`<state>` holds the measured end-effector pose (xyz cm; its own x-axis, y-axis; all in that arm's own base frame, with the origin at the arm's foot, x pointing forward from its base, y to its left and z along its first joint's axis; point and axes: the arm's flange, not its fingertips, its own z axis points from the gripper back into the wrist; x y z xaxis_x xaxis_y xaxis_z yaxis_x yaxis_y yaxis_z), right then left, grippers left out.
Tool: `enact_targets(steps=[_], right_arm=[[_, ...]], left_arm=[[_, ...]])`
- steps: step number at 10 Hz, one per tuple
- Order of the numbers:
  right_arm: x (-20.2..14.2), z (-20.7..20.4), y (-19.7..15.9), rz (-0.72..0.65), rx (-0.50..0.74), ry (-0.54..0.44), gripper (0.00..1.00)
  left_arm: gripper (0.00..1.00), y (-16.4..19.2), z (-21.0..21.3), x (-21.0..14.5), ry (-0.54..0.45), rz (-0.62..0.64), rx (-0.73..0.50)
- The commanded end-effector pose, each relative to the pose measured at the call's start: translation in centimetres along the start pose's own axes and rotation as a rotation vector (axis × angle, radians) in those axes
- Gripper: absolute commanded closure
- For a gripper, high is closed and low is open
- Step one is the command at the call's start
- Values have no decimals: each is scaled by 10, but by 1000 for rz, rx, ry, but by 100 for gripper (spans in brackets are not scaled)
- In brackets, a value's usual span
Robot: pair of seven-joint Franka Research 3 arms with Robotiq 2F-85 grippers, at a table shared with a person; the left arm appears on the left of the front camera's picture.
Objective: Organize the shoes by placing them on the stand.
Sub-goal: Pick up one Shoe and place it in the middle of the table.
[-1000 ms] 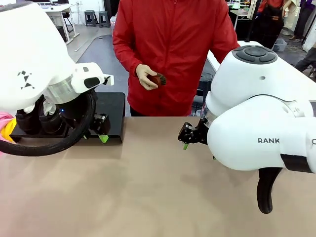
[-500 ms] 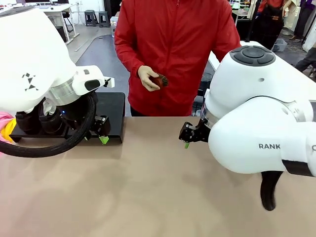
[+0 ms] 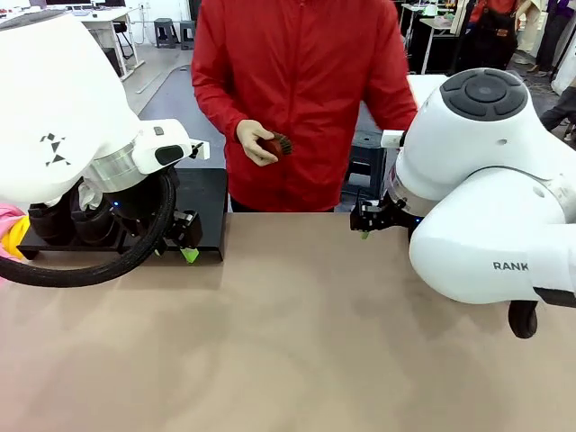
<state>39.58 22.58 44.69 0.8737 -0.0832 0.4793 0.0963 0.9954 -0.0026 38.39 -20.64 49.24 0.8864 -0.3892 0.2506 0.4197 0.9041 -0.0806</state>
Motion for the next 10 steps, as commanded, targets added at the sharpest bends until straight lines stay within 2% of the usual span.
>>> enact_targets(steps=[1,4,5,8,10], right_arm=[[-3,5,4,-40,4,-7,0],[-1,0,0,-5,1,3,0],[20,-14,-9,32,-110,86,0],[52,-26,-37,107,-143,213,0],[62,-39,-46,140,-172,255,0]], left_arm=[[39,1,3,-1,4,9,-1],[39,1,3,-1,4,9,-1],[39,1,3,-1,4,9,-1],[39,1,3,-1,4,9,-1],[39,1,3,-1,4,9,-1]])
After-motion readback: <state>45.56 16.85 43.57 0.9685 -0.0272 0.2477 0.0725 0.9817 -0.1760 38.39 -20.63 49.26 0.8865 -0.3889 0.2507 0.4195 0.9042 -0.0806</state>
